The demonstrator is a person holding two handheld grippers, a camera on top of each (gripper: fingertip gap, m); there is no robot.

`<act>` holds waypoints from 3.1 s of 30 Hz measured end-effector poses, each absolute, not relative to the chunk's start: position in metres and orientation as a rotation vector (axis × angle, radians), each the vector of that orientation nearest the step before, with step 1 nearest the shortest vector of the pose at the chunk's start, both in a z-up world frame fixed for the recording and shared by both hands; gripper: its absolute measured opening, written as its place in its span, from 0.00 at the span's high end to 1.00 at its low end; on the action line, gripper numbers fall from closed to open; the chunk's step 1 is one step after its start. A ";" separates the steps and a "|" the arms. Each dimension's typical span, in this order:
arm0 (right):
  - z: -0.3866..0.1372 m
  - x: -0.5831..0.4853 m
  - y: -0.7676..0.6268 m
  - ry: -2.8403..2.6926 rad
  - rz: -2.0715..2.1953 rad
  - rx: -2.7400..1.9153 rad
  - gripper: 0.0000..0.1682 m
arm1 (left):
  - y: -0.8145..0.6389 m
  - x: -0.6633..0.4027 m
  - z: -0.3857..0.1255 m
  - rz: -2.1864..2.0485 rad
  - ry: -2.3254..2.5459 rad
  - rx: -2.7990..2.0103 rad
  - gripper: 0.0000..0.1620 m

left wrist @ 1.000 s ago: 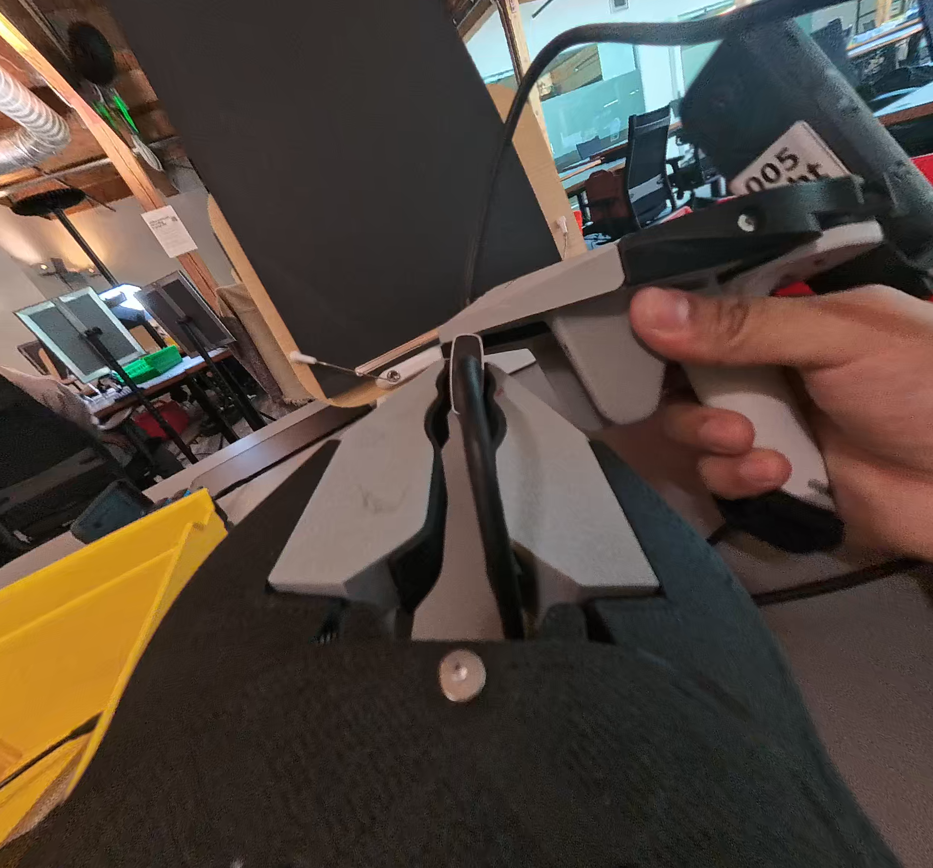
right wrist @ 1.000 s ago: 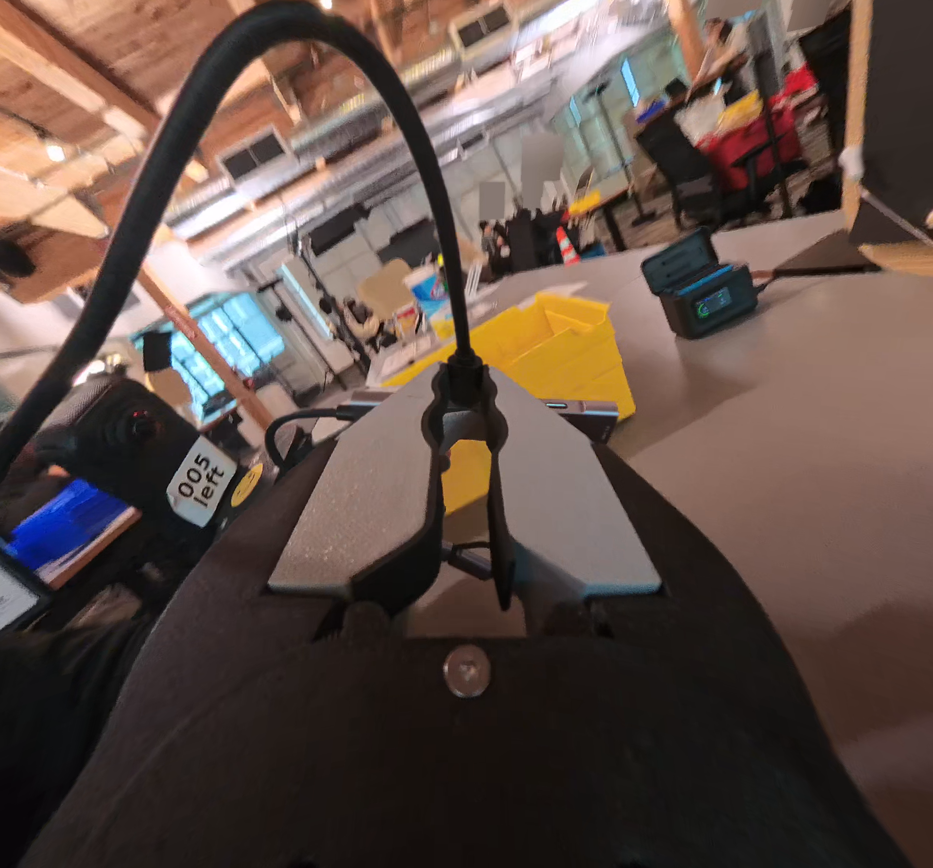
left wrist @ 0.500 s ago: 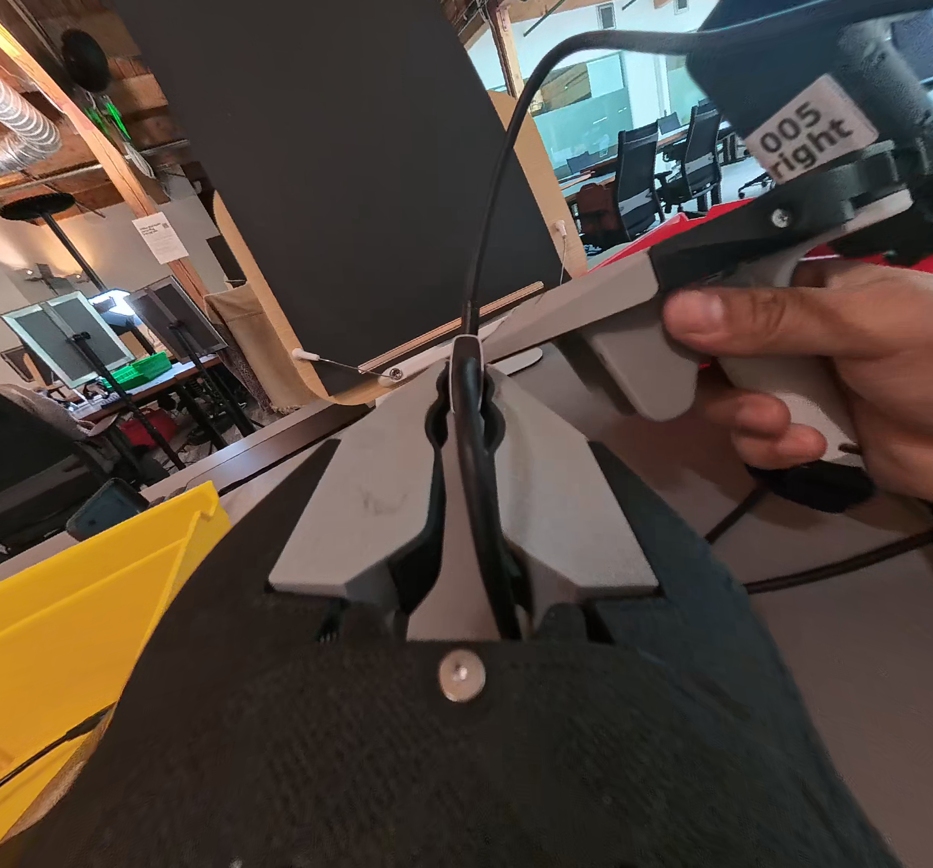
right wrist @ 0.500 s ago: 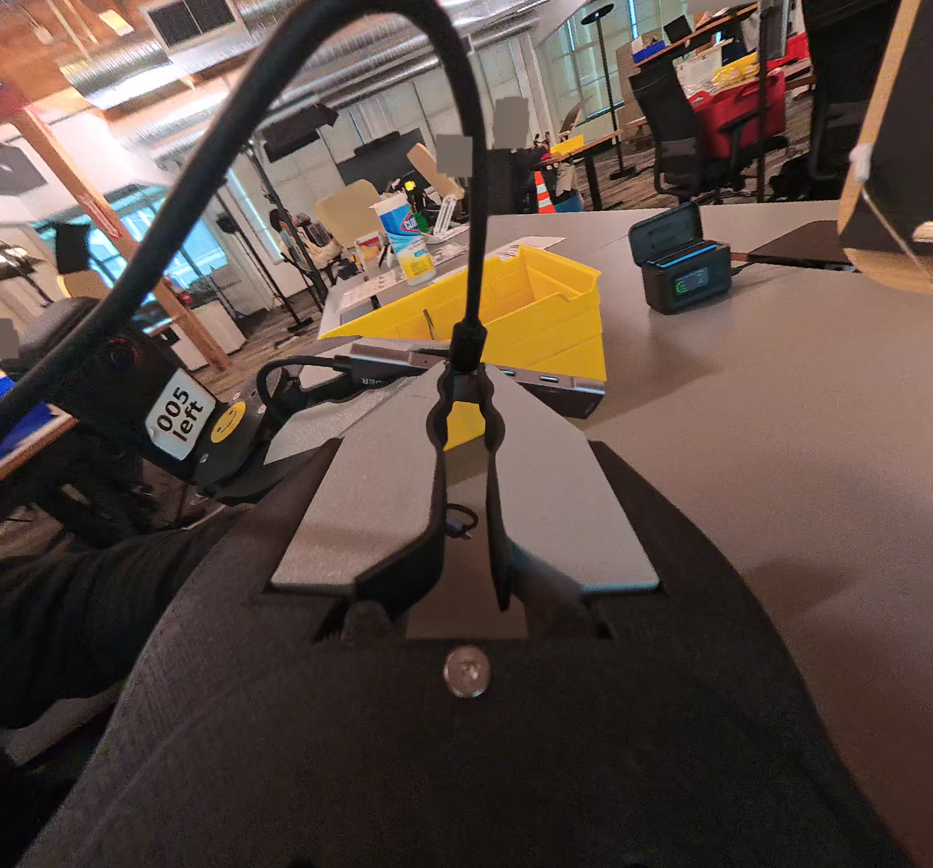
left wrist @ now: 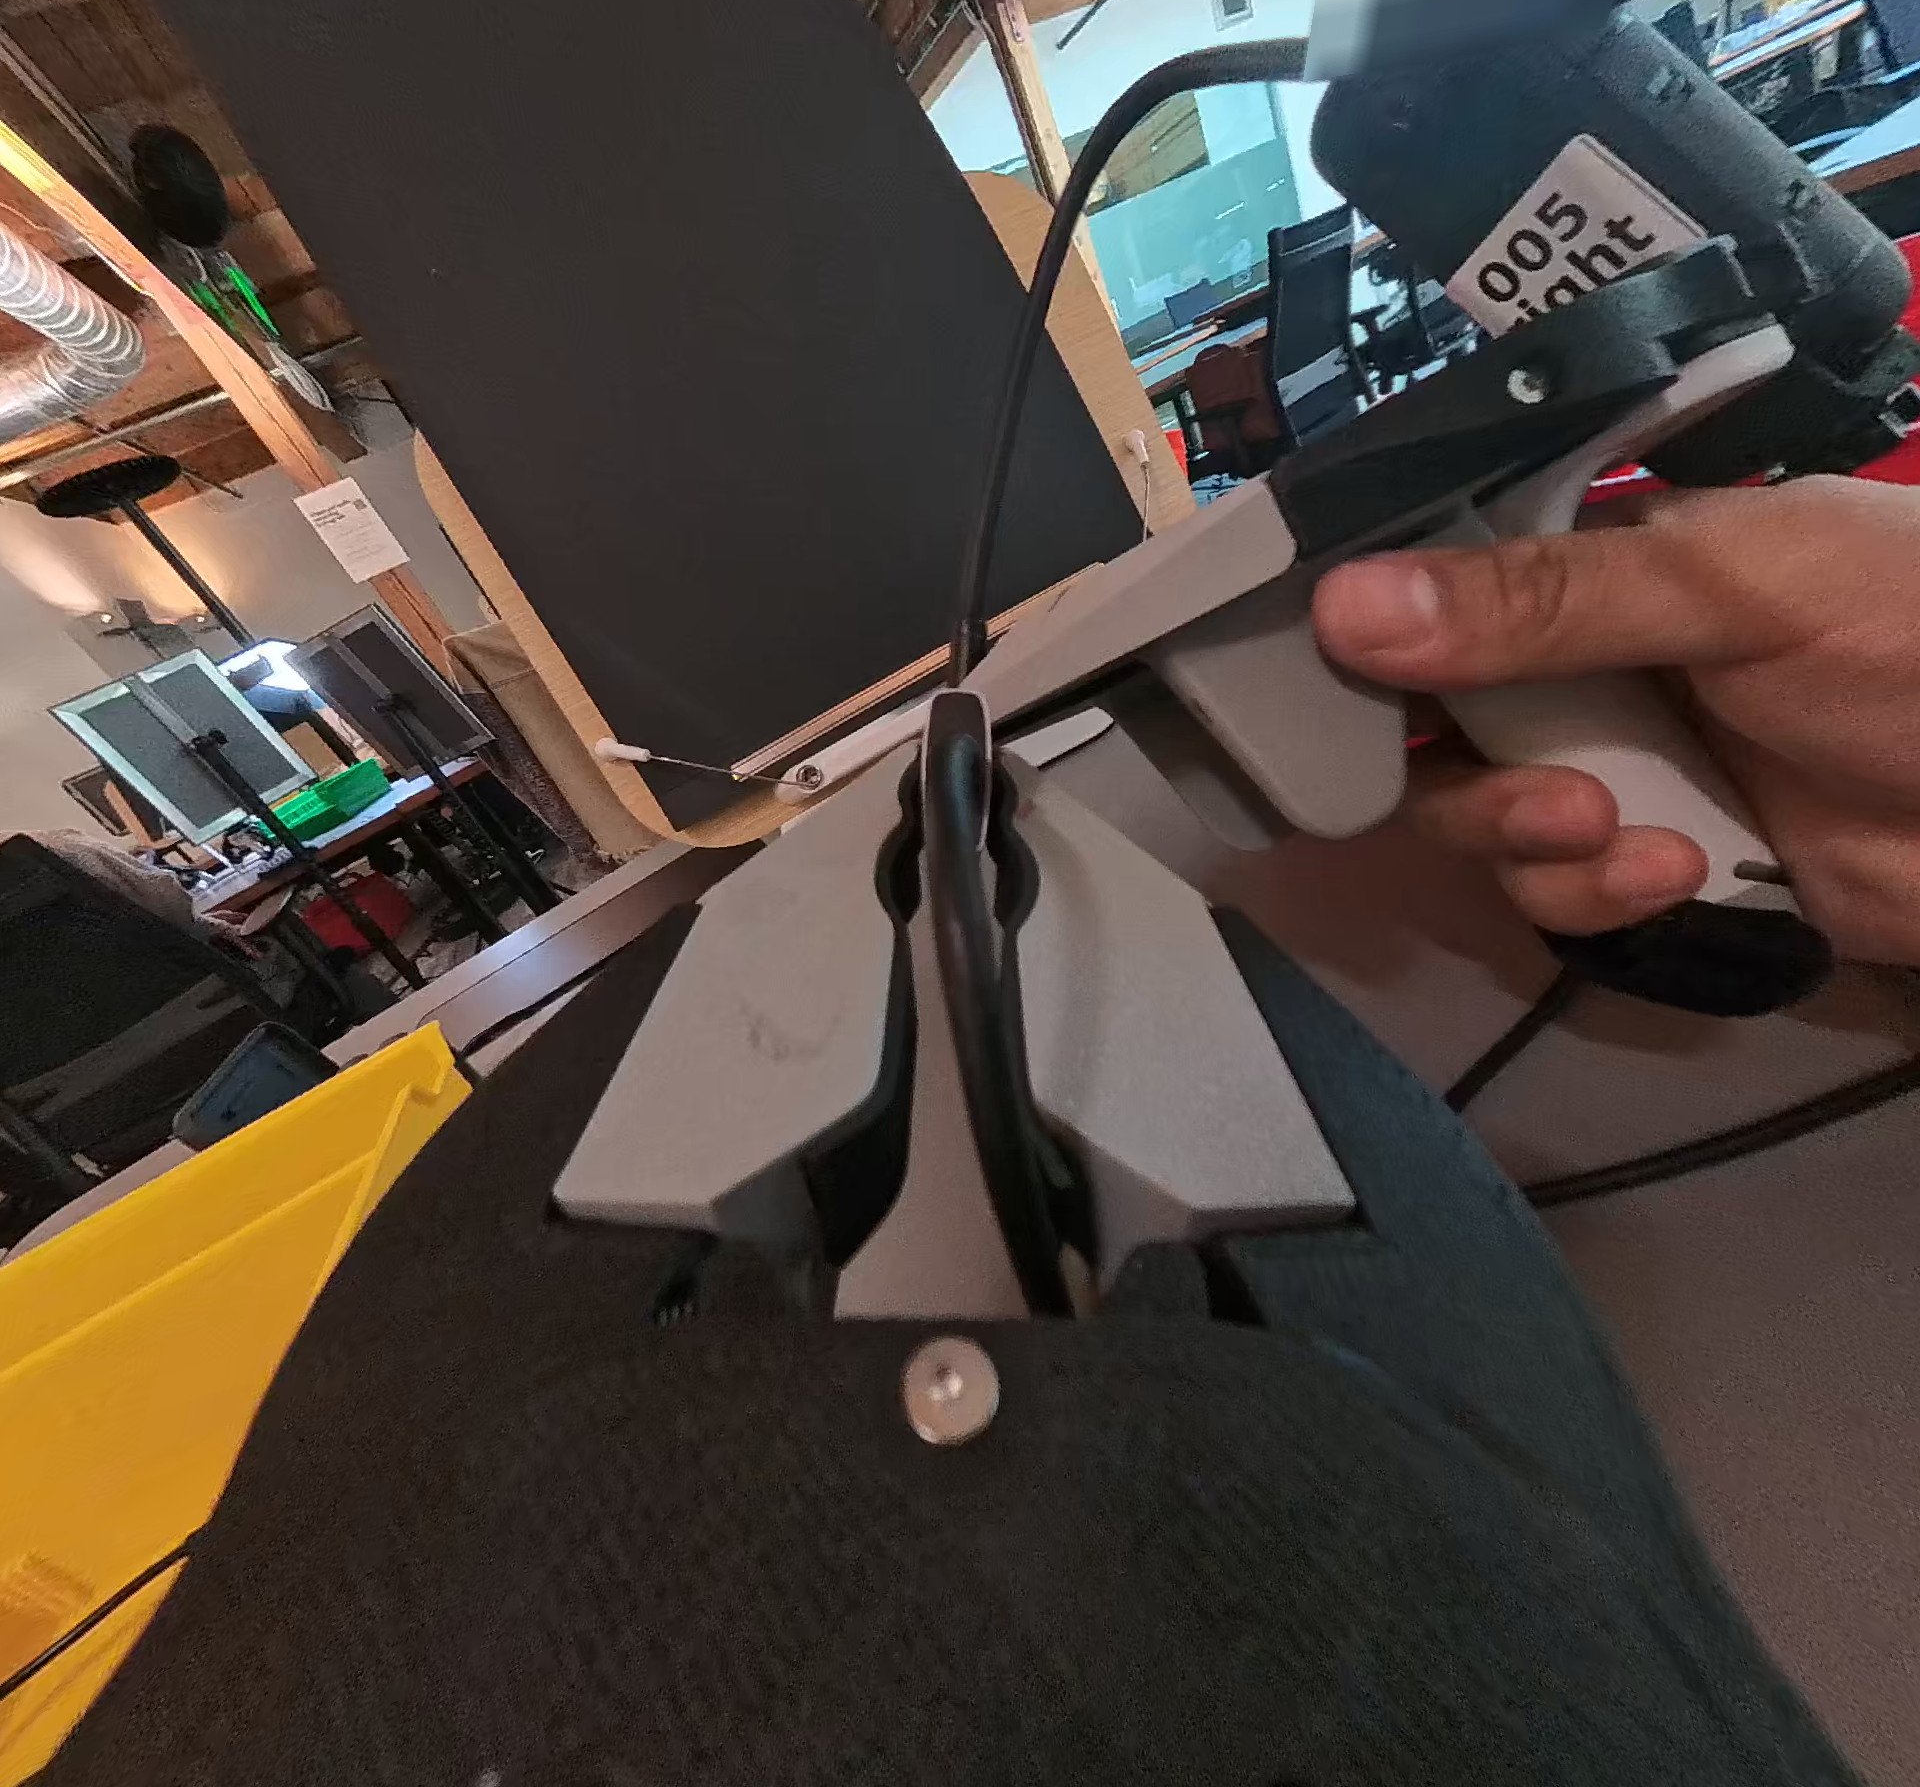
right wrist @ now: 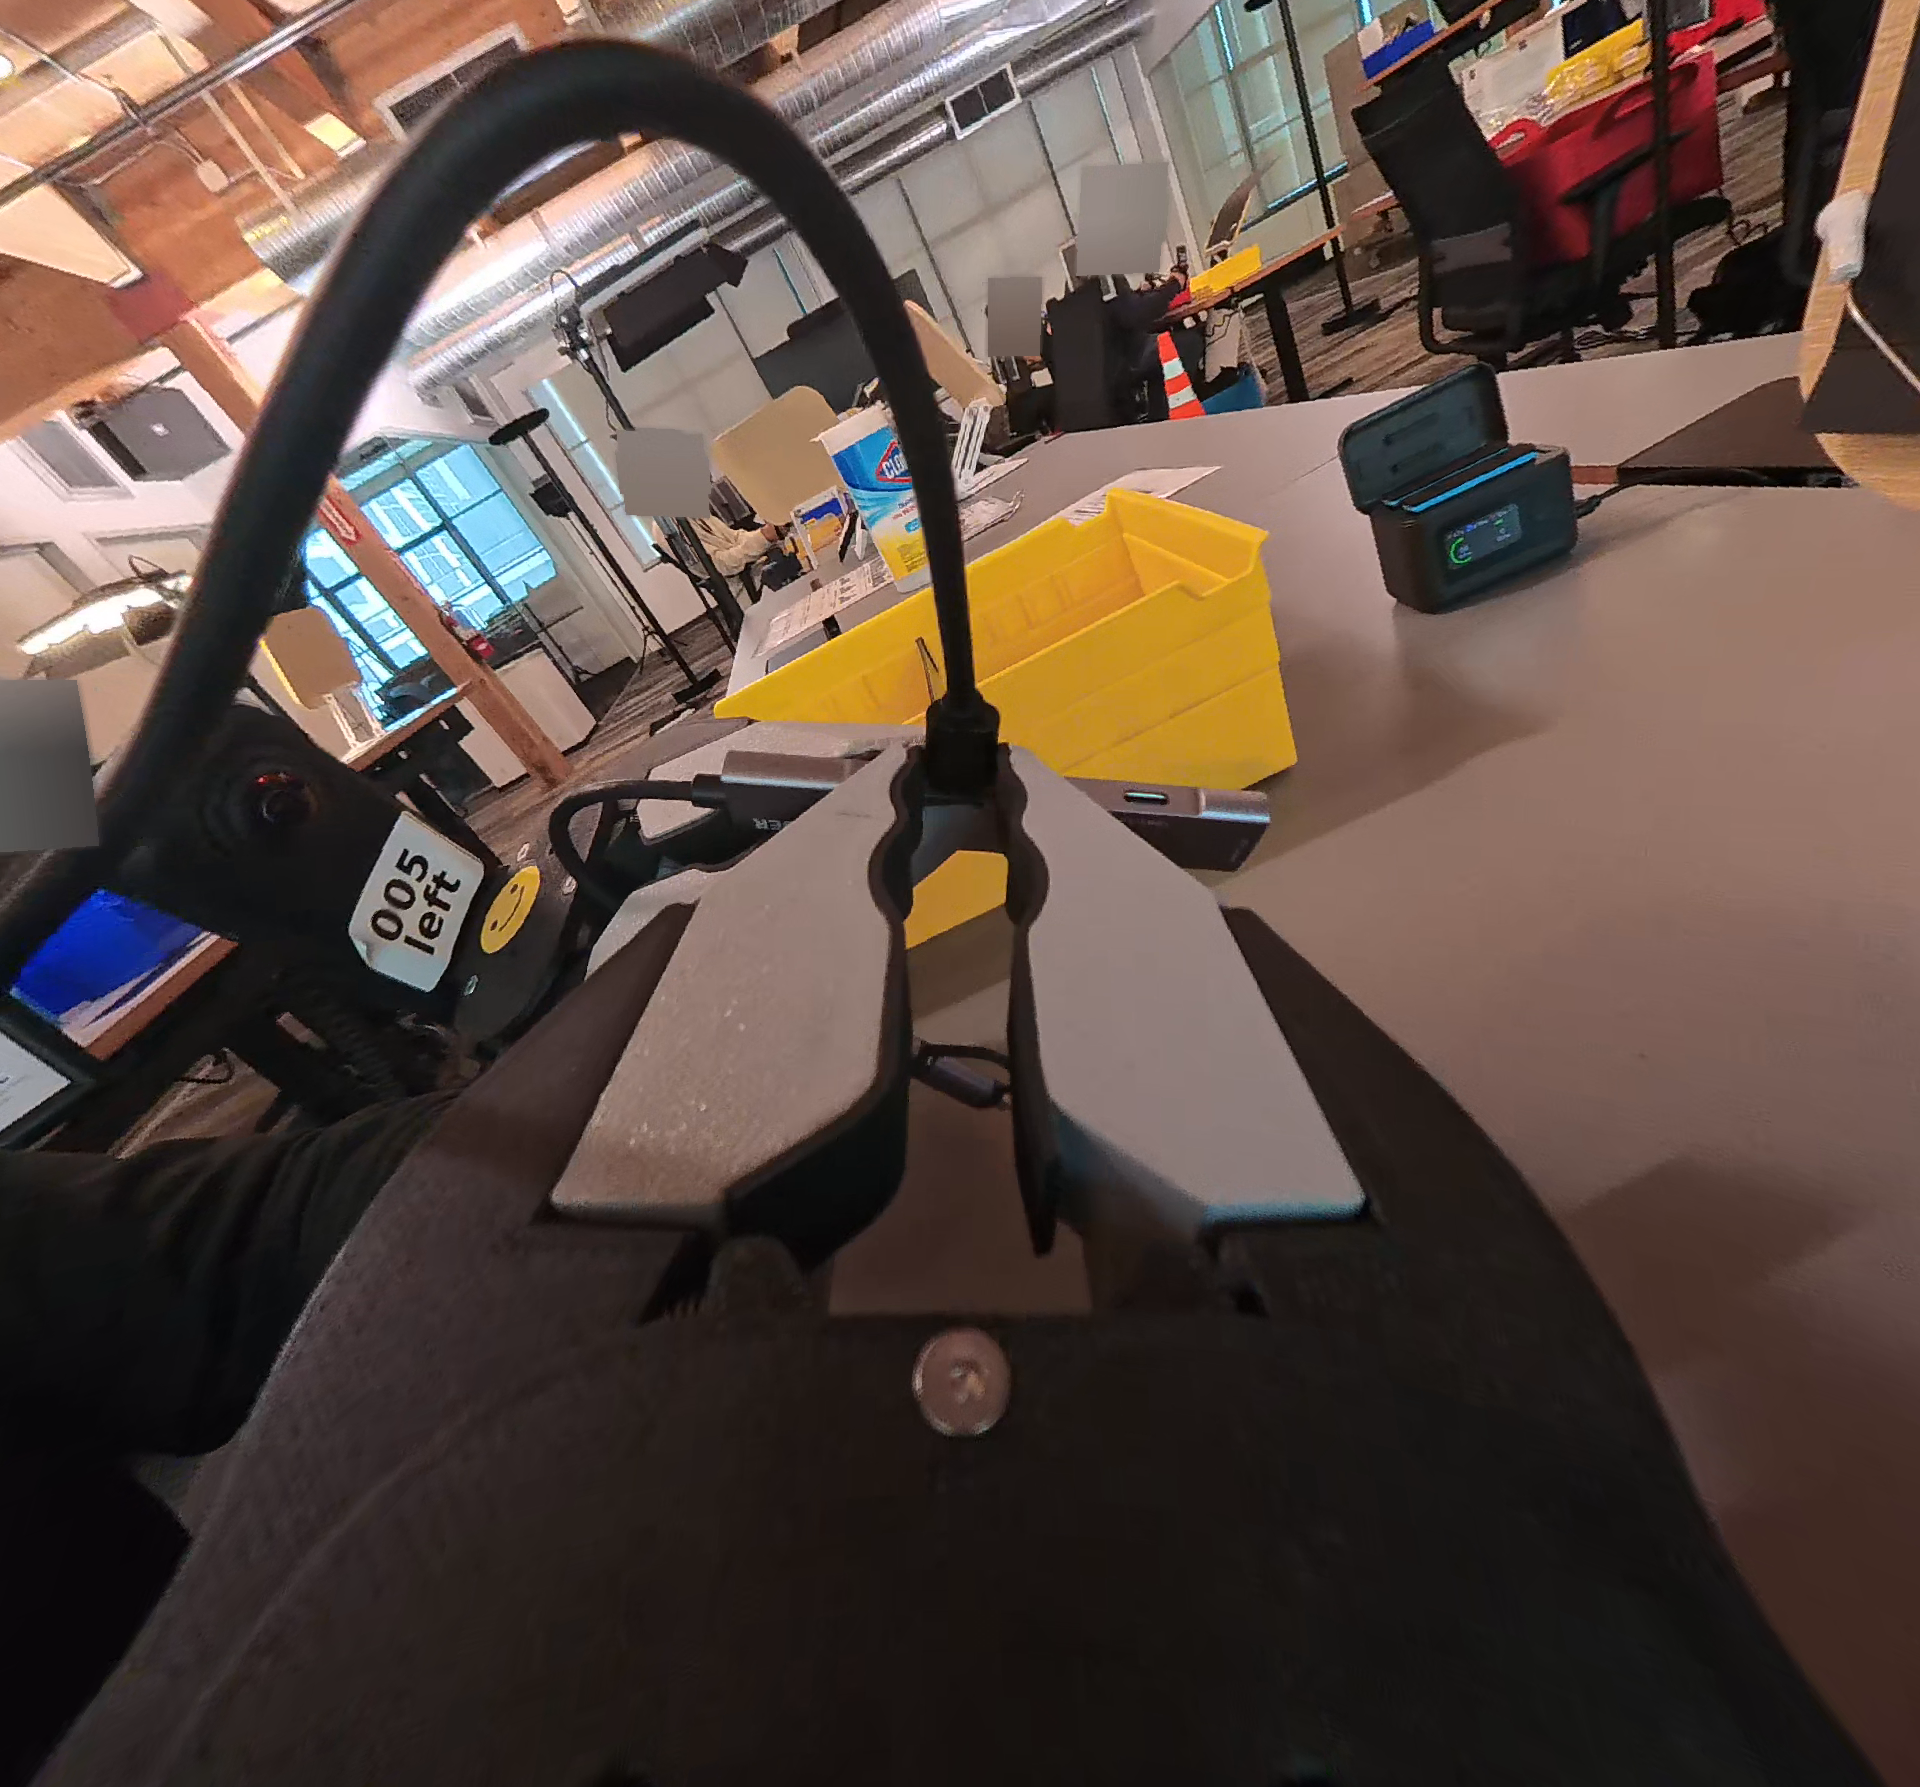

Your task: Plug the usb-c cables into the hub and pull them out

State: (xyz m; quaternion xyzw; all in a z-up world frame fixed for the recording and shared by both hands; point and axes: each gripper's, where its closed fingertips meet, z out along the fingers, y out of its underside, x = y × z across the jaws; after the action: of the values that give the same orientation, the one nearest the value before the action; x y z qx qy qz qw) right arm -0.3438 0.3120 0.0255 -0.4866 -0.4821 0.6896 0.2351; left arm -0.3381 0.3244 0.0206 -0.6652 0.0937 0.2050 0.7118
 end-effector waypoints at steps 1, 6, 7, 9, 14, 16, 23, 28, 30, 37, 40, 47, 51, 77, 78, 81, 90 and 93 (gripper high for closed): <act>0.026 -0.343 0.312 -1.326 1.892 -1.334 0.94 | 0.325 -0.338 0.020 0.462 0.211 -1.474 0.95; 0.026 -0.342 0.313 -1.346 1.863 -1.323 0.94 | 0.325 -0.337 0.021 0.478 0.214 -1.468 0.95; 0.025 -0.342 0.312 -1.348 1.857 -1.321 0.94 | 0.324 -0.338 0.021 0.482 0.214 -1.468 0.95; 0.025 -0.343 0.312 -1.343 1.869 -1.325 0.94 | 0.324 -0.338 0.021 0.486 0.212 -1.471 0.95; 0.022 -0.346 0.312 -1.323 1.889 -1.350 0.94 | 0.325 -0.341 0.018 0.462 0.203 -1.492 0.95; 0.020 -0.347 0.312 -1.325 1.869 -1.357 0.94 | 0.325 -0.341 0.015 0.401 0.184 -1.515 0.95; 0.031 -0.353 0.313 -1.192 1.669 -1.292 0.95 | 0.325 -0.347 0.024 0.420 0.093 -1.491 0.95; 0.043 -0.358 0.313 -1.103 1.586 -1.240 0.96 | 0.325 -0.350 0.035 0.318 0.001 -1.438 0.95; 0.047 -0.359 0.313 -1.060 1.681 -1.245 0.96 | 0.323 -0.350 0.039 0.315 -0.013 -1.419 0.95; 0.047 -0.364 0.314 -1.018 1.750 -1.270 0.96 | 0.324 -0.352 0.038 0.348 -0.008 -1.425 0.95; 0.079 -0.334 0.386 -0.629 1.783 -1.252 0.95 | 0.323 -0.326 0.021 0.330 0.113 -1.486 0.95; 0.070 -0.348 0.358 -1.013 1.649 -1.228 0.94 | 0.325 -0.332 0.025 0.372 0.093 -1.455 0.95; 0.061 -0.360 0.324 -1.257 1.501 -1.217 0.94 | 0.322 -0.342 0.018 0.403 0.061 -1.482 0.95; 0.441 -0.144 0.517 -1.127 0.338 -1.296 0.95 | 0.324 -0.341 0.009 0.459 0.101 -1.523 0.96; 0.452 -0.138 0.515 -1.104 0.400 -1.293 0.95 | 0.325 -0.341 0.008 0.454 0.101 -1.528 0.96; 0.465 -0.118 0.522 -1.070 0.402 -1.326 0.94 | 0.327 -0.340 0.005 0.452 0.109 -1.544 0.96; 0.472 -0.099 0.526 -1.109 0.435 -1.409 0.95 | 0.328 -0.336 0.002 0.454 0.137 -1.556 0.96; 0.479 -0.100 0.518 -1.080 0.611 -1.393 0.95 | 0.329 -0.335 0.001 0.445 0.140 -1.561 0.96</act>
State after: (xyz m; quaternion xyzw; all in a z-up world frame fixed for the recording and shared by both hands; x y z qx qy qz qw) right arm -0.0998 0.5184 0.4791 -0.5998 -0.4652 0.2631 0.5955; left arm -0.3346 0.3292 0.0007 -0.6971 0.0625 0.1985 0.6861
